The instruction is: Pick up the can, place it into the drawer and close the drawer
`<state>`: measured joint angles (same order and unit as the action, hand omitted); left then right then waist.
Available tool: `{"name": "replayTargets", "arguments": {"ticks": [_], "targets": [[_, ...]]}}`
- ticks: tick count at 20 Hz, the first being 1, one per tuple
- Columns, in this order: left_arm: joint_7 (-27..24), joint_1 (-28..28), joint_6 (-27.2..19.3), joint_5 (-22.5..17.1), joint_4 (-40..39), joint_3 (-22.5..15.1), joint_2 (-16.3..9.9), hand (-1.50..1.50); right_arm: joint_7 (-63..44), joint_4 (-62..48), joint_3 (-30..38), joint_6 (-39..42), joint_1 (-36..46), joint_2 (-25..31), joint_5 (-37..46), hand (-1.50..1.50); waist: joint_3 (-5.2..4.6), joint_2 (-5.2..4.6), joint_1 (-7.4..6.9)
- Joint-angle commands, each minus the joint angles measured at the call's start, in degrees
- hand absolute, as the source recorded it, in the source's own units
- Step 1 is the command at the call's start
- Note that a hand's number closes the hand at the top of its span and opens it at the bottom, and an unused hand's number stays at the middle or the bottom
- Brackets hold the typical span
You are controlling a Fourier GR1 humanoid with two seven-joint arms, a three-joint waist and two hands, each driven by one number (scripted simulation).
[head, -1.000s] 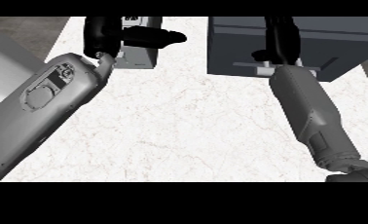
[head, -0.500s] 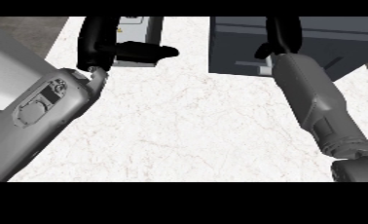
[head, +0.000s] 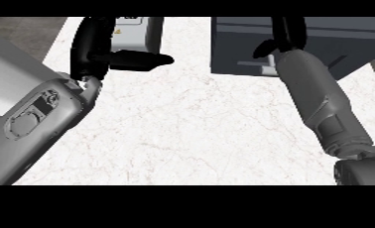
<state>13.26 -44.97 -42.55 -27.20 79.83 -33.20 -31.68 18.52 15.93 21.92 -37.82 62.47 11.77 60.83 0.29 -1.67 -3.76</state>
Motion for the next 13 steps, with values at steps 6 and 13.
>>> {"name": "replayTargets", "arguments": {"ticks": [6,13], "targets": [[-1.6,5.4,-0.5,1.0,1.5,0.4,-0.4,-1.5,6.6,3.3,12.8,7.1,6.1,-6.0,-16.8,-1.5,-0.12,0.89,0.11],[-1.5,5.4,-1.1,3.2,1.5,1.4,1.2,-1.5,9.5,2.3,16.6,10.8,7.0,-6.6,-22.4,-1.5,-0.2,0.79,1.5]]}}
